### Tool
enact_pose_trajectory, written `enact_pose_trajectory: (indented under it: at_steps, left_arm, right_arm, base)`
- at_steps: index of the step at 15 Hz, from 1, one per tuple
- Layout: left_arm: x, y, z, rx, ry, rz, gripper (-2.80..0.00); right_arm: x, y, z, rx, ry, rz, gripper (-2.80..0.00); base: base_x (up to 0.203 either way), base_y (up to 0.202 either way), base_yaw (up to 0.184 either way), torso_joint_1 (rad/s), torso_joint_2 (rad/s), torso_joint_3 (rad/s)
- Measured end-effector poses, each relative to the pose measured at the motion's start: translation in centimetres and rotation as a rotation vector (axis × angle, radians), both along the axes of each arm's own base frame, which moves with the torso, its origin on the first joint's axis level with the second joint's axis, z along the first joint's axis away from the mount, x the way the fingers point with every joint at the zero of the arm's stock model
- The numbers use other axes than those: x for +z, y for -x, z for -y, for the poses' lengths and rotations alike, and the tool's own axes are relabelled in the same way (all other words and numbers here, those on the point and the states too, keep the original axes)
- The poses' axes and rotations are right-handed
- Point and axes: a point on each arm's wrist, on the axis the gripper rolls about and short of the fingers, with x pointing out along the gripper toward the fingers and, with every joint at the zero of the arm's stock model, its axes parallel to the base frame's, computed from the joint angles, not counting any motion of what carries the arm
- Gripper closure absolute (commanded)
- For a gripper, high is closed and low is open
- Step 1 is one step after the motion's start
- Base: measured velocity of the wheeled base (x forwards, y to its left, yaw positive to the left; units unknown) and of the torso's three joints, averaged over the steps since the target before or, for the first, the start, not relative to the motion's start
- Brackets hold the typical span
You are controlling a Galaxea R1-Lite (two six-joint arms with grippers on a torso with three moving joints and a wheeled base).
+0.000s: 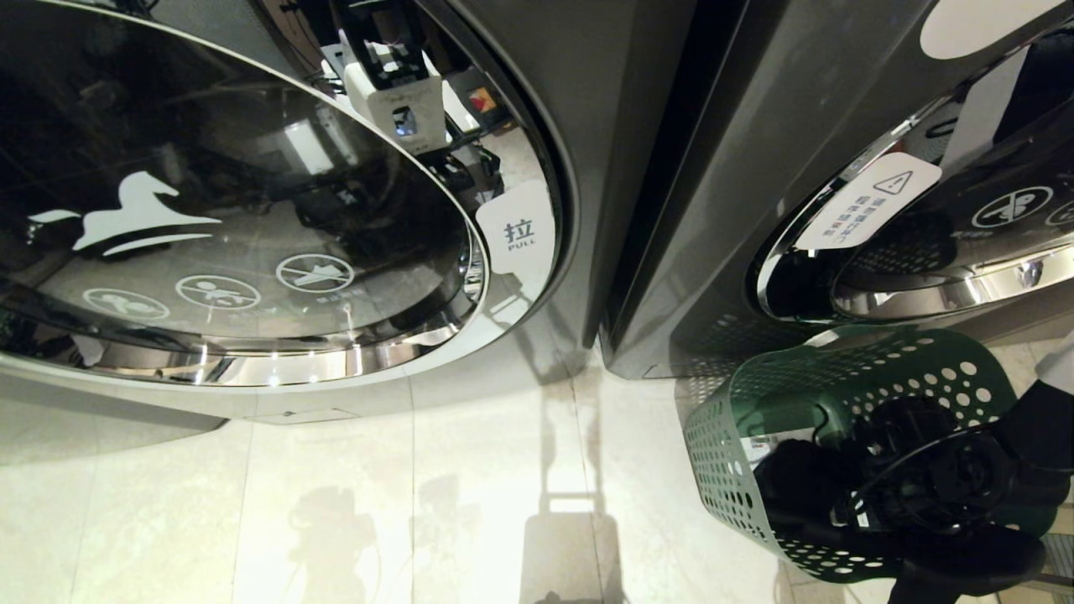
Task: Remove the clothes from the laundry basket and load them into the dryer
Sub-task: Take the clothes out of the basket
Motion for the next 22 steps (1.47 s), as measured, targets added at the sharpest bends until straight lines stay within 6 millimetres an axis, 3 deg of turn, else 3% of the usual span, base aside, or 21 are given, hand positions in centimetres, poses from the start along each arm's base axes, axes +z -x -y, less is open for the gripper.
enact_pose_trajectory:
  at_steps: [1,8,15,22]
  left_arm:
    - [0.0,0.0,0.0,0.0,0.0,0.0,0.0]
    - [0.0,0.0,0.0,0.0,0.0,0.0,0.0]
    - [0.0,0.0,0.0,0.0,0.0,0.0,0.0]
    - [0.0,0.0,0.0,0.0,0.0,0.0,0.0]
  right_arm:
    - [-0.1,0.0,0.1,-0.003,0.003,-0.005,0.0]
    - [-0.3,0.3,0.1,-0.016,0.015,-0.018,0.0]
    - [0.9,0.3,0.1,-0.016,0.003,0.027,0.0]
    - [6.2,2.5,-0.9,0.034,-0.033,0.17,0.0]
  base:
    - [0.0,0.0,0.0,0.0,0.0,0.0]
    - [0.0,0.0,0.0,0.0,0.0,0.0]
    - [0.0,0.0,0.0,0.0,0.0,0.0]
    - [0.0,0.0,0.0,0.0,0.0,0.0]
